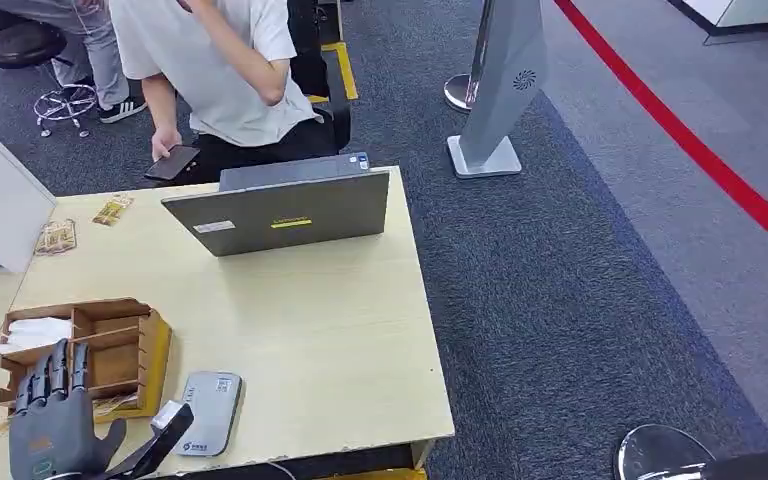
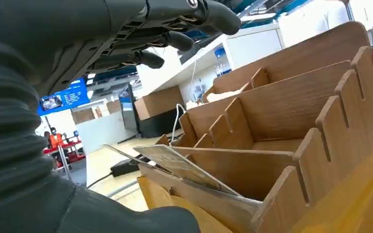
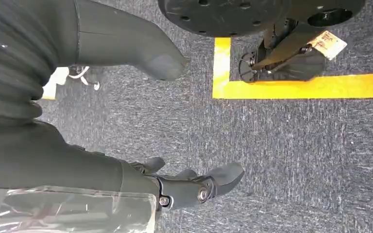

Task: Pass the card to the sensor for recognition and then transmit it.

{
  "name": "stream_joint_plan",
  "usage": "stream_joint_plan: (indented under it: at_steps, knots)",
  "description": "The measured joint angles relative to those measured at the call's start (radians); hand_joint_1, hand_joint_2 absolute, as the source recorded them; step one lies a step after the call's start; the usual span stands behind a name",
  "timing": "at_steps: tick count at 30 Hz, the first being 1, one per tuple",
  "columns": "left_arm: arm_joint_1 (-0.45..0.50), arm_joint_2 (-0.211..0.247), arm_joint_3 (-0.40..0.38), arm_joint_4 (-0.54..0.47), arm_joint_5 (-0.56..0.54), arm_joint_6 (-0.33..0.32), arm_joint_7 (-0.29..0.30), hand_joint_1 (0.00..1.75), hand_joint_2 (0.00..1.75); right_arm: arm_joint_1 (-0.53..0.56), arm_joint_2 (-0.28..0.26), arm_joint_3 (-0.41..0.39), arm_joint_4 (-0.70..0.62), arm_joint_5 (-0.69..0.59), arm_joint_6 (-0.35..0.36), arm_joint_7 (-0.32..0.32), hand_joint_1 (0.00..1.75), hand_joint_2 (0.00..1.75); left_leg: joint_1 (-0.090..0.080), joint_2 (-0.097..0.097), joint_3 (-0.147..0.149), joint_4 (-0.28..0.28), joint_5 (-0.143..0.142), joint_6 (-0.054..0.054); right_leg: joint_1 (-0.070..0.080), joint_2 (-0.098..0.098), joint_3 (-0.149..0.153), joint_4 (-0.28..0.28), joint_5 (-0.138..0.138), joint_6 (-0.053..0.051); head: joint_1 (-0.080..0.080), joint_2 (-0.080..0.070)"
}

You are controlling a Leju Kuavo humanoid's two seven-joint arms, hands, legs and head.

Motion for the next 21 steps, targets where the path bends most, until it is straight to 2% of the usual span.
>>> stream_joint_plan:
  at_steps: [2,3,11,21]
  knots:
    - [0.000,0.000,0.000,0.000,0.002,-0.001,0.000,0.00,1.75,0.000,0.000,0.000,0.000,0.000,0.000,0.000,0.00,1.75,0.000,0.000,0.000,0.000,0.000,0.000,0.000,0.000,0.000,0.000,0.000,0.000,0.000,0.000]
    - [-0.001,0.001,0.000,0.000,0.002,-0.003,0.000,1.75,1.75,0.000,0.000,0.000,0.000,0.000,0.000,0.000,0.00,1.75,0.000,0.000,0.000,0.000,0.000,0.000,0.000,0.000,0.000,0.000,0.000,0.000,0.000,0.000]
    - [-0.003,0.003,0.000,0.000,0.023,-0.052,-0.008,1.75,1.75,0.001,0.000,0.000,-0.003,-0.002,-0.002,0.006,0.00,1.75,0.000,0.000,0.000,0.000,0.000,0.000,0.000,0.000,0.000,0.000,0.000,0.000,0.000,0.000]
    - [-0.006,0.006,0.000,0.000,0.038,-0.055,-0.014,1.75,1.75,0.004,0.000,0.000,-0.006,-0.001,-0.001,0.012,0.00,1.75,0.000,0.000,0.000,0.000,0.000,0.000,0.000,0.000,0.000,0.000,0.000,0.000,0.000,0.000]
